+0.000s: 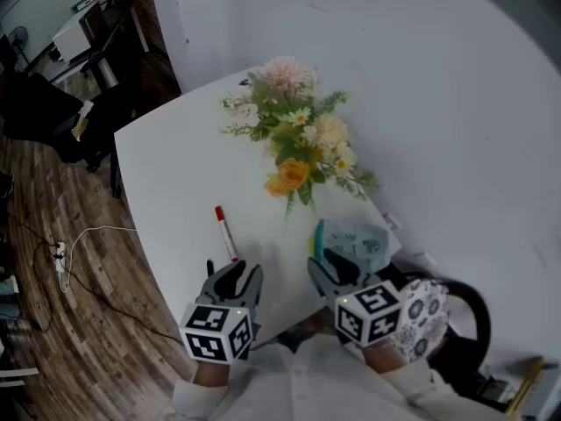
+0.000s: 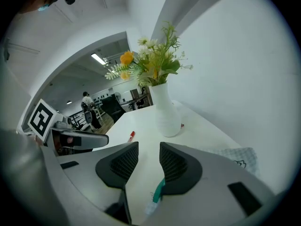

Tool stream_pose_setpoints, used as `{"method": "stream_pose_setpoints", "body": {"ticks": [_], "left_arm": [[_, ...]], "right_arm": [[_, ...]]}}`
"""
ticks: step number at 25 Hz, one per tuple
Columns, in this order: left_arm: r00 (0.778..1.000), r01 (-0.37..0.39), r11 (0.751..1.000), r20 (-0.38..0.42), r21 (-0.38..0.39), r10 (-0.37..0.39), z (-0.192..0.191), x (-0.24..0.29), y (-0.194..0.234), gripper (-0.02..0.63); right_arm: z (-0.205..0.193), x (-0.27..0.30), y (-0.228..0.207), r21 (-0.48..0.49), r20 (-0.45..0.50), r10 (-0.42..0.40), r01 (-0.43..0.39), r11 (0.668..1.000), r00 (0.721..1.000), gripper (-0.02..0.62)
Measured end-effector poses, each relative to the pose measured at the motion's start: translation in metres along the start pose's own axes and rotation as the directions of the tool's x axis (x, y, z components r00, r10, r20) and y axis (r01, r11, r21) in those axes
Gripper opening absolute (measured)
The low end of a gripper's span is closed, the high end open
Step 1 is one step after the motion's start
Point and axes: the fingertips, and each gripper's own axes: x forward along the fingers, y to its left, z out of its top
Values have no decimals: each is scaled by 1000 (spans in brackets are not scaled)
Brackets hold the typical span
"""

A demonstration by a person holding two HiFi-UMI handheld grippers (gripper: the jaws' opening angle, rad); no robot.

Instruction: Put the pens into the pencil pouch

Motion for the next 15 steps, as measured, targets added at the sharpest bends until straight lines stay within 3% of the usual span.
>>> {"method": "stream_pose_setpoints", "body": {"ticks": [15], "left_arm": [[993, 89, 996, -78, -31, -91, -27, -1, 10, 117]], "right_arm": [[-35, 15, -15, -46, -123, -162, 157, 987, 979, 121]]}}
